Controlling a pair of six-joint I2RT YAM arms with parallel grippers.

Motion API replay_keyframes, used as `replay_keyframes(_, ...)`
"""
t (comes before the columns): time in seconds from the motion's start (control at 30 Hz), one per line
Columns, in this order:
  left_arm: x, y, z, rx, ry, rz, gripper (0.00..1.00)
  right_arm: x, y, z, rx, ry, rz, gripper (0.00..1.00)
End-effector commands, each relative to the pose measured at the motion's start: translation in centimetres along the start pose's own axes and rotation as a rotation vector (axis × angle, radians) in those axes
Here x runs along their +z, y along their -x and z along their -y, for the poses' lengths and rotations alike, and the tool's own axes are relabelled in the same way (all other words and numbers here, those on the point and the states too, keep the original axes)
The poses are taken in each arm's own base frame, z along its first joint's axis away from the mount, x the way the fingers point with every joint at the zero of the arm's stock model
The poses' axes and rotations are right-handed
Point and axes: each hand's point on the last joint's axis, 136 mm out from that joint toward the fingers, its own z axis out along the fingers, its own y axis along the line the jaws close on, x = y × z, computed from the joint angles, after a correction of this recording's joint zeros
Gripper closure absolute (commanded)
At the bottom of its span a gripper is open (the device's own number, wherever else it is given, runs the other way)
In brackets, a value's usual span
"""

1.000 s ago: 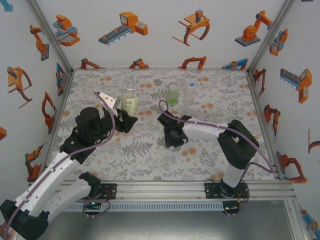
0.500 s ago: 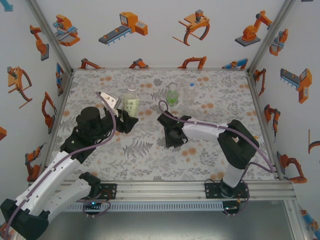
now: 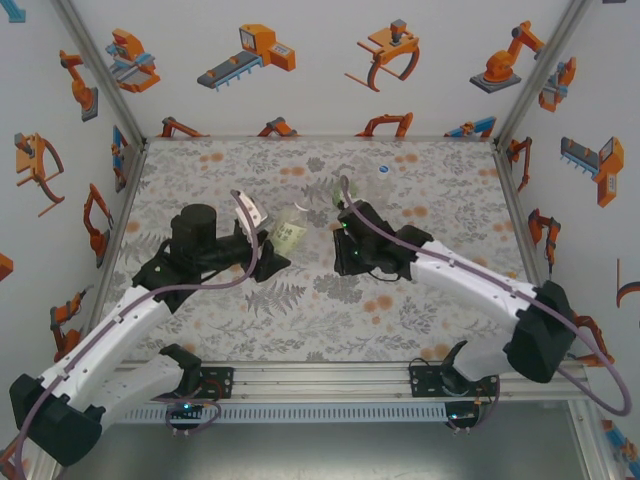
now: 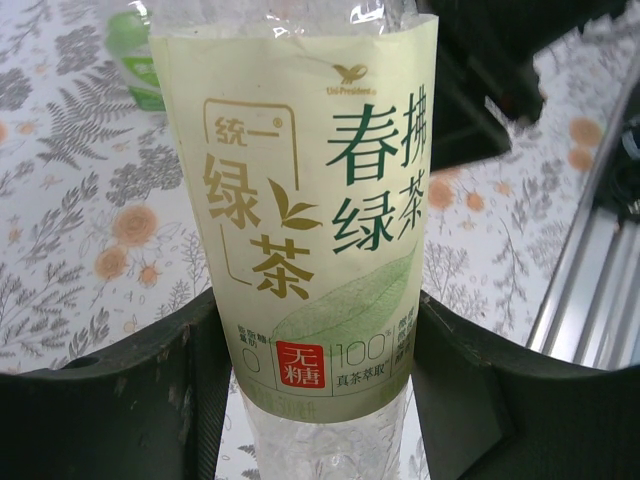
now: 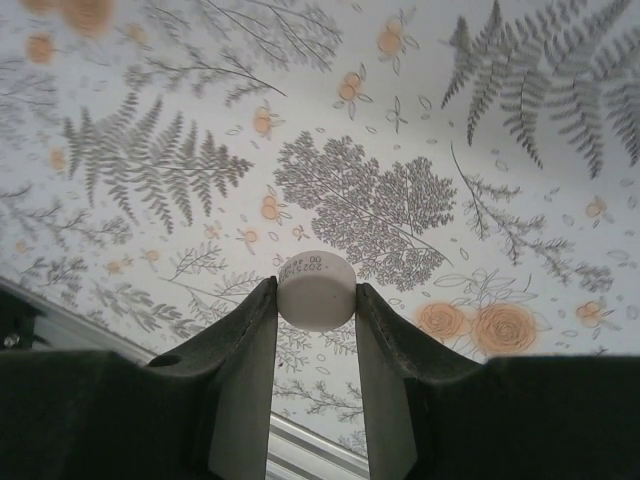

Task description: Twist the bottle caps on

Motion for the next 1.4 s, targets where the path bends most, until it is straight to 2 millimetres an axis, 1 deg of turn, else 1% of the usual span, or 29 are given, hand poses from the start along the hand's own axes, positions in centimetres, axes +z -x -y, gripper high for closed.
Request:
replay_keyframes(0.0,-0.6,1.1,2.8,0.145,-0.133,0.01,1.0,-4.5,2.4,-1.3,-0.151,0.073,0.106,0.84)
replay_keyframes(0.07,-0.4,0.5,3.9,0.218,-0.158,-0.025,1.0,-7.0,3.4,-1.6,-0.214,0.095,0.183,0.87)
replay_keyframes(0.1,-0.2,0.1,4.4,0.256,-0.163,-0.046,1.0,-8.1,3.8,-1.8,-0.234,0.105,0.218,0.9)
replay_keyframes(0.13,0.0,-0.2,5.0,0.303,-0.172,-0.068,1.0,-9.4,4.3,-1.8,-0.26,0.112,0.261,0.95)
replay_keyframes(0.2,0.2,-0.8,5.8,0.354,-0.183,-0.101,1.0,-11.7,4.9,-2.1,-0.313,0.134,0.332,0.99)
replay_keyframes(0.3,0.5,-1.1,6.5,0.384,-0.205,-0.128,1.0,-15.1,5.0,-3.1,-0.432,0.197,0.419,1.0)
replay_keyframes(0.4,0.6,-0.9,6.9,0.441,-0.19,-0.136,1.0,-18.4,4.6,-3.7,-0.547,0.242,0.483,1.0)
replay_keyframes(0.47,0.7,-0.9,7.5,0.515,-0.186,-0.137,1.0,-20.5,3.8,-4.8,-0.652,0.31,0.515,1.0)
replay_keyframes(0.53,0.8,-1.0,8.0,0.567,-0.191,-0.138,1.0,-22.0,2.5,-6.4,-0.748,0.418,0.528,1.0)
replay_keyframes(0.6,0.7,-0.7,8.4,0.608,-0.193,-0.129,1.0,-23.1,1.3,-7.5,-0.822,0.509,0.536,1.0)
replay_keyframes(0.73,0.5,0.2,9.2,0.66,-0.204,-0.104,1.0,-23.8,-0.8,-9.0,-0.938,0.641,0.52,1.0)
replay_keyframes(0.87,0.3,0.6,9.8,0.671,-0.237,-0.078,1.0,-23.6,-1.2,-9.5,-0.965,0.677,0.528,1.0)
replay_keyframes(0.97,0.3,0.6,10.2,0.674,-0.256,-0.073,1.0,-23.3,-1.2,-9.6,-0.977,0.68,0.551,1.0)
replay_keyframes(1.1,0.3,0.6,10.3,0.671,-0.26,-0.072,1.0,-22.7,-0.8,-9.3,-0.969,0.642,0.553,1.0)
replay_keyframes(1.37,0.4,0.9,10.3,0.669,-0.26,-0.063,1.0,-22.4,-0.6,-9.6,-0.97,0.649,0.561,1.0)
